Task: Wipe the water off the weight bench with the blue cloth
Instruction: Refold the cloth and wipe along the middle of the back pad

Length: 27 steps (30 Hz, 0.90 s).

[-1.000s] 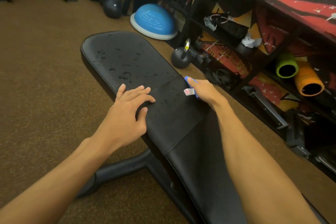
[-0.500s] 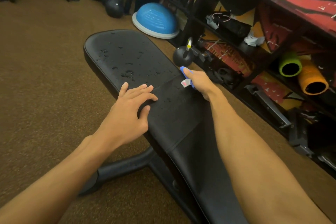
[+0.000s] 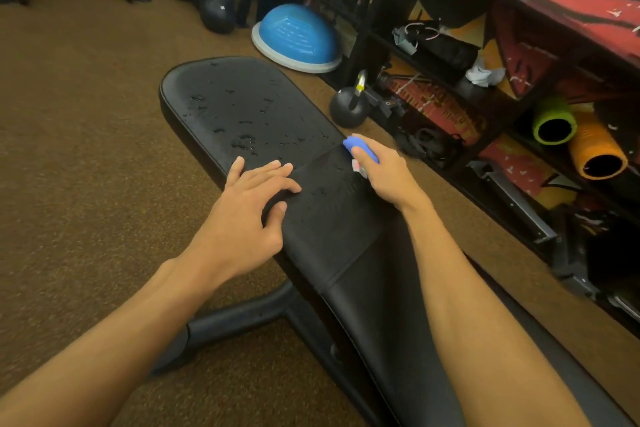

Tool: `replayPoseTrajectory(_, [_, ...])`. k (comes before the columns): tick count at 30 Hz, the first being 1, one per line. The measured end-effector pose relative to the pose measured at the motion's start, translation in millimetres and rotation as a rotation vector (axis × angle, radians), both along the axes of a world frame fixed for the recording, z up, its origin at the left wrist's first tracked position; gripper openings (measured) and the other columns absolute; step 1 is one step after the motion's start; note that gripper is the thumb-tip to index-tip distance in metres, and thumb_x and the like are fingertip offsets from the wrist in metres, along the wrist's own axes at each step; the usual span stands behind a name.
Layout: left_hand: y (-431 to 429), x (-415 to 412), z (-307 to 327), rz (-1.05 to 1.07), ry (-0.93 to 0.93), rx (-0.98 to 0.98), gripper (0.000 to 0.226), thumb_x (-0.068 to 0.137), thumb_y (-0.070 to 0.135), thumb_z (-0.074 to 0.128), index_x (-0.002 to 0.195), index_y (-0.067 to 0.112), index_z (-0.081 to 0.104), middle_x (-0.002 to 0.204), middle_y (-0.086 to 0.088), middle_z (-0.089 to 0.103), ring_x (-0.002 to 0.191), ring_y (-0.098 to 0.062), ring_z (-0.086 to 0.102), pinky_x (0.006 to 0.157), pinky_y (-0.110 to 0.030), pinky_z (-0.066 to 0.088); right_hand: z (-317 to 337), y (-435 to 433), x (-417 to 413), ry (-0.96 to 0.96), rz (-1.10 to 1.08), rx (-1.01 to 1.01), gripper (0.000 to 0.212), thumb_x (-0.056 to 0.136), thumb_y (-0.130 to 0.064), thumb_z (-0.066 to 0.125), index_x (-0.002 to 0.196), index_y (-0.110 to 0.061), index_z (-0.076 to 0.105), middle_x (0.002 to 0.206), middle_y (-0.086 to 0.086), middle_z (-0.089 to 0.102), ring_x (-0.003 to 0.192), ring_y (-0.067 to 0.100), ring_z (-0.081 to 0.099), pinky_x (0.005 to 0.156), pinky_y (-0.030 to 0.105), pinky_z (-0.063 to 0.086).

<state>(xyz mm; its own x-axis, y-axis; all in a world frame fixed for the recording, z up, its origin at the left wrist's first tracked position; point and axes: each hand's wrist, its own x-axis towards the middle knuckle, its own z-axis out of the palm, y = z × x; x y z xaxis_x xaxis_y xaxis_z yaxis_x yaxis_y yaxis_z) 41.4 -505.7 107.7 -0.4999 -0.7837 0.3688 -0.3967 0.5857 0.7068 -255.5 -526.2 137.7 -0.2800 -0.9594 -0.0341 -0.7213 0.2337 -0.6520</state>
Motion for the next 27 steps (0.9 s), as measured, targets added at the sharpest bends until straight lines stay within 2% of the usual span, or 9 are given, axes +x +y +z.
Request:
replayPoseTrajectory(2, [0, 0, 0, -0.001, -0.001, 0.008, 0.039, 0.097, 0.009, 0.066, 0.128, 0.032, 0.067, 0.157, 0.010, 0.053, 0.154, -0.004, 0.033, 0.133, -0.050, 0.001, -1, 27, 5, 0.087, 0.029, -0.090, 0.045, 0.110, -0.038, 0.055, 0.154, -0.029, 0.055, 0.155, -0.013, 0.054, 0.136, 0.000, 0.043, 0.114, 0.021, 0.030])
replayPoseTrajectory(4, [1, 0, -1, -0.002, -0.002, 0.005, 0.039, 0.097, 0.009, 0.066, 0.129, 0.032, 0.067, 0.158, 0.010, 0.052, 0.154, -0.003, 0.032, 0.133, -0.048, 0.000, -6, 47, 9, 0.162, 0.025, -0.170, 0.045, 0.108, -0.034, 0.059, 0.153, -0.027, 0.056, 0.156, -0.011, 0.054, 0.139, 0.001, 0.043, 0.116, 0.024, 0.028])
replayPoseTrajectory(9, [0, 3, -2, -0.021, 0.004, 0.007, 0.039, 0.099, 0.010, 0.065, 0.133, 0.030, 0.067, 0.159, 0.011, 0.051, 0.155, -0.001, 0.030, 0.134, -0.044, -0.002, -1, 42, 17, 0.129, -0.116, -0.123, 0.039, 0.110, -0.035, 0.054, 0.147, -0.023, 0.062, 0.143, -0.007, 0.063, 0.135, 0.016, 0.054, 0.107, 0.024, 0.035])
replayPoseTrajectory(11, [1, 3, -1, -0.014, 0.003, 0.010, 0.039, 0.099, 0.010, 0.065, 0.132, 0.030, 0.067, 0.159, 0.011, 0.051, 0.155, -0.002, 0.030, 0.134, -0.044, -0.002, -1, 25, 25, 0.141, -0.097, -0.105, 0.045, 0.112, -0.041, 0.049, 0.154, -0.025, 0.054, 0.157, -0.009, 0.053, 0.144, 0.014, 0.047, 0.110, 0.018, 0.036])
replayPoseTrajectory(14, [1, 1, -2, -0.004, 0.004, 0.003, 0.039, 0.098, 0.008, 0.066, 0.131, 0.030, 0.068, 0.158, 0.010, 0.052, 0.155, -0.003, 0.032, 0.134, -0.043, -0.002, -6, 25, 33, 0.233, 0.012, -0.115, 0.052, 0.112, -0.044, 0.048, 0.161, -0.028, 0.045, 0.168, -0.011, 0.039, 0.155, 0.011, 0.033, 0.125, 0.025, 0.029])
replayPoseTrajectory(17, [1, 2, -2, -0.011, 0.007, 0.007, 0.039, 0.099, 0.008, 0.066, 0.132, 0.030, 0.068, 0.158, 0.011, 0.052, 0.155, -0.002, 0.031, 0.134, -0.041, -0.002, -6, 56, 28, 0.251, 0.132, -0.178, 0.052, 0.108, -0.038, 0.059, 0.158, -0.028, 0.049, 0.165, -0.015, 0.042, 0.155, 0.001, 0.030, 0.120, 0.007, 0.016])
replayPoseTrajectory(20, [1, 3, -1, -0.010, 0.007, 0.008, 0.038, 0.099, 0.009, 0.066, 0.132, 0.029, 0.068, 0.158, 0.011, 0.051, 0.155, -0.002, 0.031, 0.134, -0.041, -0.003, -1, 56, 21, 0.252, 0.083, -0.134, 0.051, 0.109, -0.045, 0.055, 0.158, -0.033, 0.049, 0.169, -0.011, 0.037, 0.155, 0.009, 0.031, 0.121, 0.025, 0.029])
replayPoseTrajectory(23, [1, 1, -1, -0.001, 0.009, 0.008, 0.039, 0.098, 0.008, 0.067, 0.131, 0.030, 0.068, 0.158, 0.011, 0.052, 0.155, -0.003, 0.032, 0.134, -0.042, -0.002, -3, 24, 34, 0.257, -0.075, -0.043, 0.056, 0.112, -0.050, 0.042, 0.164, -0.027, 0.039, 0.174, 0.001, 0.028, 0.160, 0.023, 0.025, 0.125, 0.040, 0.025])
replayPoseTrajectory(27, [0, 1, -2, 0.002, 0.001, 0.001, 0.039, 0.098, 0.008, 0.066, 0.130, 0.030, 0.069, 0.157, 0.011, 0.053, 0.154, -0.003, 0.032, 0.134, -0.044, -0.001, -6, 25, 47, 0.329, 0.005, -0.091, 0.057, 0.114, -0.045, 0.042, 0.165, -0.023, 0.034, 0.173, -0.002, 0.029, 0.161, 0.017, 0.022, 0.128, 0.036, 0.016])
